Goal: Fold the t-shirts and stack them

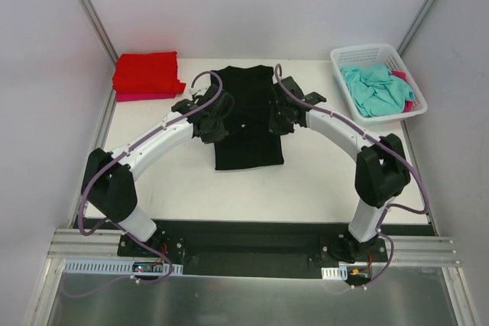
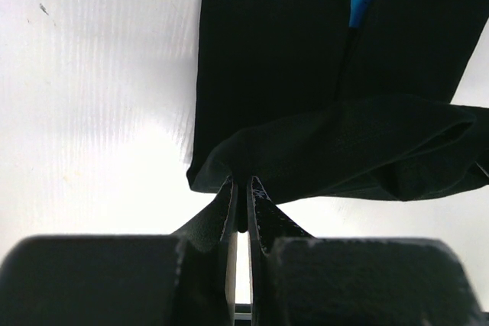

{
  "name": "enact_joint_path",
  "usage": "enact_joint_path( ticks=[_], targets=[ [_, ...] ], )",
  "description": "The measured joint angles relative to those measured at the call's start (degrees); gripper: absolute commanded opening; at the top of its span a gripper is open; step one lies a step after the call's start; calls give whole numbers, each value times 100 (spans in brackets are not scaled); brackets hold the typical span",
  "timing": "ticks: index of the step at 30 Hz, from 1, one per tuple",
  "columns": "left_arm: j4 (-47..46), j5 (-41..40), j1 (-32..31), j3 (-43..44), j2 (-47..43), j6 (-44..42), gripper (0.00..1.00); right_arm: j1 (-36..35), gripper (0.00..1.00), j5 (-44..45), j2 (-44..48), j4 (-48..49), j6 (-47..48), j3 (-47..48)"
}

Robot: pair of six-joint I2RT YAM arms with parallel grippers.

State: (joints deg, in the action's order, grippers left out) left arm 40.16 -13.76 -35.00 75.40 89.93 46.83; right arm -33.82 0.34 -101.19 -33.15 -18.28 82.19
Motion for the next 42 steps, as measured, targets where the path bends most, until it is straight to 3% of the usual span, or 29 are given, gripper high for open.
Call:
enact_joint_path(
  ticks=[17,42],
  targets=[
    [-173,317,549,472,544,-302,0,352,1,-448,-1095,-103,205,1200],
    [-584,625,914,1126,1939,-568,0,658,1,-599,-1954,-181,444,1886]
  ],
)
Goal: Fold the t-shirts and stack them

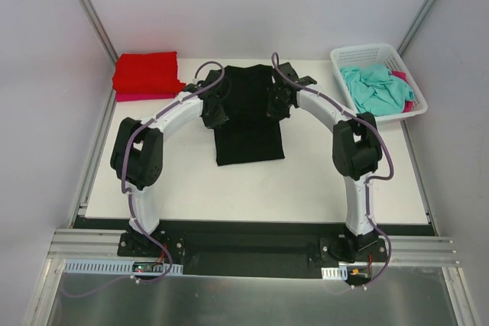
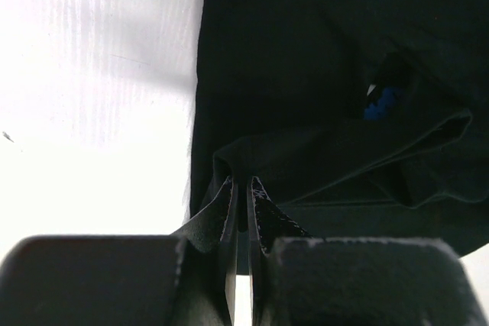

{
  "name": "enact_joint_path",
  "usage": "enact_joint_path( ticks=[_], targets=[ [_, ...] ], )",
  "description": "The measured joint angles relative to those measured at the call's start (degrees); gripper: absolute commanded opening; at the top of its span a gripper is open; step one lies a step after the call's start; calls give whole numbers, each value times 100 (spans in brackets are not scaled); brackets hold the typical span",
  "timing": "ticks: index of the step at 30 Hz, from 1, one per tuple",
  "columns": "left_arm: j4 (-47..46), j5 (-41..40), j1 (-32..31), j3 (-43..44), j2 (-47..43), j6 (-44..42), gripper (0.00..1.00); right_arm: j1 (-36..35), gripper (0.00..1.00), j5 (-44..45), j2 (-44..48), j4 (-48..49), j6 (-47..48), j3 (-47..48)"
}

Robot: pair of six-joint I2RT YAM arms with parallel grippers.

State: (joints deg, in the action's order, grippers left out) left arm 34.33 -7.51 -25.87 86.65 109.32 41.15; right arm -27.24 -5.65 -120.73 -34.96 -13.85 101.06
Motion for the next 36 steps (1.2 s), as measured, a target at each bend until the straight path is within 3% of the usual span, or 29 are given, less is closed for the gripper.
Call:
enact_joint_path(
  ticks=[15,17,18,20,21,22,26,29,36],
  targets=[
    [-111,144,315,256,374,-81,0,33,1,-173,-678,-4,17,643],
    [-118,146,348,369,474,-116,1,57,4,-173,-715,2,44,684],
    [-118,146,361,417,511,-125,6,70,18,-175,-732,-2,52,706],
    [-129,153,382,553,627,-157,19,109,30,-175,-763,-2,107,739],
    [-131,149,385,612,671,-186,28,127,43,-164,-772,0,114,754],
    [-118,122,387,695,721,-210,44,155,51,-136,-776,-2,149,772],
    [-138,70,459,1038,922,-348,82,310,56,42,-785,-42,289,942],
    [-157,-9,505,1163,951,-378,99,433,57,225,-785,-72,398,1182],
    [-203,-247,610,1257,922,-424,99,595,55,492,-717,-44,599,1423]
  ],
)
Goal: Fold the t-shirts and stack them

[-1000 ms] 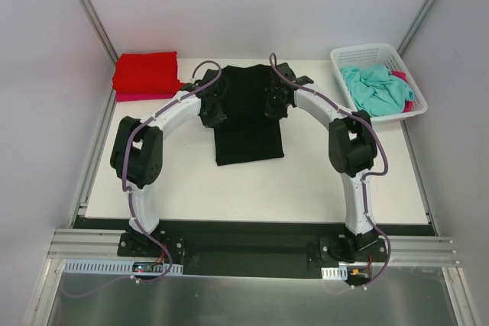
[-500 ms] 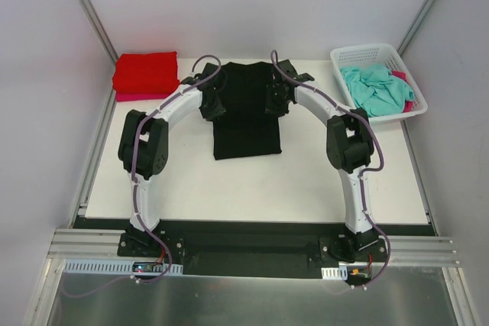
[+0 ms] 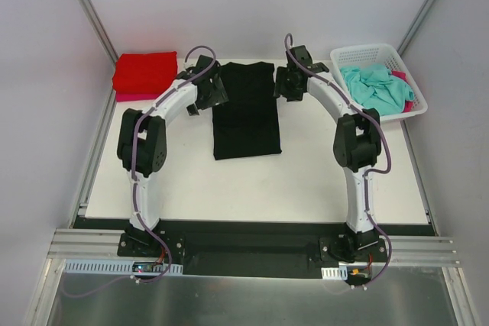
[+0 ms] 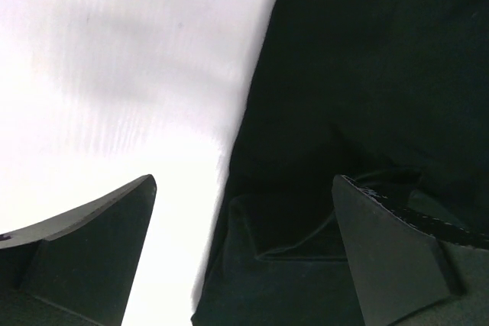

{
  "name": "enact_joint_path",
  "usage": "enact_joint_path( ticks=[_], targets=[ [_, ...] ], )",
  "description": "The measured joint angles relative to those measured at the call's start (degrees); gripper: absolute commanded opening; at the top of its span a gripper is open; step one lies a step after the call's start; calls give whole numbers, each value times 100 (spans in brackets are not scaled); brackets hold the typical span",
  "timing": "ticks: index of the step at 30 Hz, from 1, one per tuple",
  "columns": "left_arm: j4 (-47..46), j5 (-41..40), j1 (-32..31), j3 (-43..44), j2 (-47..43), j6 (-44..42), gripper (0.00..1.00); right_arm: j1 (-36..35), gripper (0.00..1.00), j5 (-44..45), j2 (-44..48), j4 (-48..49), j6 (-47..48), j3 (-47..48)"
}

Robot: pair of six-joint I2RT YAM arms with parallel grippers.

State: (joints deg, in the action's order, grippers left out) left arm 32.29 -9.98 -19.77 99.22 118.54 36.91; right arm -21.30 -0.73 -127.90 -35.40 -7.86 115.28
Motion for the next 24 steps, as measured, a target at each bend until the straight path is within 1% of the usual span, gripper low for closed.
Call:
enact_joint_path(
  ticks=[1,3,4,5,8,11,16,24],
  targets=[
    [-68,-31,2,-94,-52,0,99,2,54,-24,50,42,13,-66],
    [-114,-70,0,-420,-254,2,99,2,44,-136,186,66,44,-254],
    [-136,-72,0,-632,-389,4,99,0,38,-227,223,63,59,-304],
    [-146,-76,0,-841,-535,9,98,-4,25,-315,243,66,79,-332],
    [-186,-107,-2,-1419,-946,20,92,-52,6,-546,286,101,92,-468],
    [-203,-175,-2,-1827,-1255,22,89,-168,1,-673,341,120,92,-686],
    [-205,-319,46,-2389,-1751,22,90,-577,1,-907,350,120,81,-946],
    [-201,-391,372,-2514,-2201,17,91,-1163,1,-1137,350,114,55,-938]
  ],
)
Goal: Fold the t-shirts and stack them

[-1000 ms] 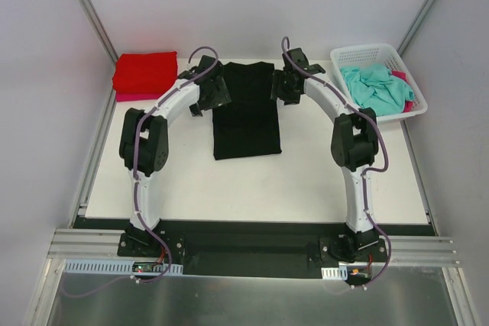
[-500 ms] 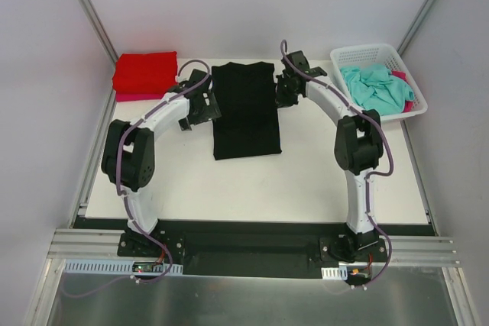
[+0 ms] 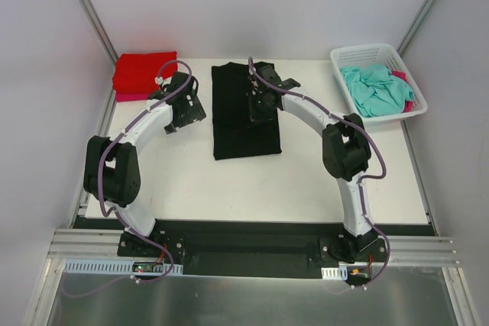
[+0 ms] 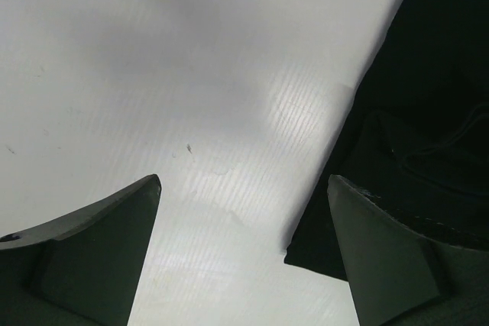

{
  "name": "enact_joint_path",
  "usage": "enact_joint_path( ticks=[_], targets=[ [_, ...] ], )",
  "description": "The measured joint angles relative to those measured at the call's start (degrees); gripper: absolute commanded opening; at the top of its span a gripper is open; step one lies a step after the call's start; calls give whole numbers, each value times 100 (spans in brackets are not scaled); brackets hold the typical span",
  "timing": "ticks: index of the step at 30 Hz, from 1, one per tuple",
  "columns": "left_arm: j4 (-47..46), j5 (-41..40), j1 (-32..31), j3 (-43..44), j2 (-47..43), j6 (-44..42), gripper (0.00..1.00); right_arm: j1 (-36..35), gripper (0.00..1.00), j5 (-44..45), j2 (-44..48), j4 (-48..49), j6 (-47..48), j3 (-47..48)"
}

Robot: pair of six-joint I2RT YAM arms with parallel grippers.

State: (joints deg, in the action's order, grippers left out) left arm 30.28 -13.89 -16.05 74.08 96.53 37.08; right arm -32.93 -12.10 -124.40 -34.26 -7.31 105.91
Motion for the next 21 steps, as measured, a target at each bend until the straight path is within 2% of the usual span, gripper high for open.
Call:
enact_joint_path(
  ticks=[21],
  targets=[
    [2,26,42,0,-52,0,90,-107,1,-83,-586,-13,-208,323]
  ],
)
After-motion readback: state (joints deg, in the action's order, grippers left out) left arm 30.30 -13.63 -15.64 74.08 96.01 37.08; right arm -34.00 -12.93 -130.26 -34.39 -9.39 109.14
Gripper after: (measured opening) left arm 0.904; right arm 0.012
